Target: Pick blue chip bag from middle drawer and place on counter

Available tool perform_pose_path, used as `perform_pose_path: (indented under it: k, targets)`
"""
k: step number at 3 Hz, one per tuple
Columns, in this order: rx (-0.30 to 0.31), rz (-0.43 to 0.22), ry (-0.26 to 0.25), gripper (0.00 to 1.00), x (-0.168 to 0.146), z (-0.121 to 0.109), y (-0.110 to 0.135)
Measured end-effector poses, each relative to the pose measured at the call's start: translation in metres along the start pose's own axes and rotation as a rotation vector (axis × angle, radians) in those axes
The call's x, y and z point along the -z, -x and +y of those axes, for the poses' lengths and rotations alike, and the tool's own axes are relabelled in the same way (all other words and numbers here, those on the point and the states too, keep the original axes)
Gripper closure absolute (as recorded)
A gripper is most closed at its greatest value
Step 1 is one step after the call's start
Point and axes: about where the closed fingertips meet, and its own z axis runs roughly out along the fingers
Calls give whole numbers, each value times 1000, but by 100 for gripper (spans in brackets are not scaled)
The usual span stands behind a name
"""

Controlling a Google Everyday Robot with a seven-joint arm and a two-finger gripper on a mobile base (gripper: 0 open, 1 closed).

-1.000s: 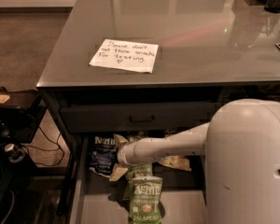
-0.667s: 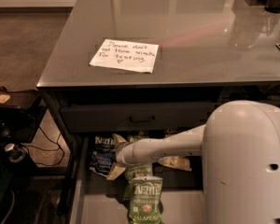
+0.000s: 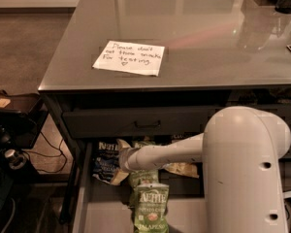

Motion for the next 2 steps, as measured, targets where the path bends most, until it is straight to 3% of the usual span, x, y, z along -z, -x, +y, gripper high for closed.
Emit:
perform_pose_path:
  k: [2]
  targets:
    - [-22,8,5,0,-26,-6,-16]
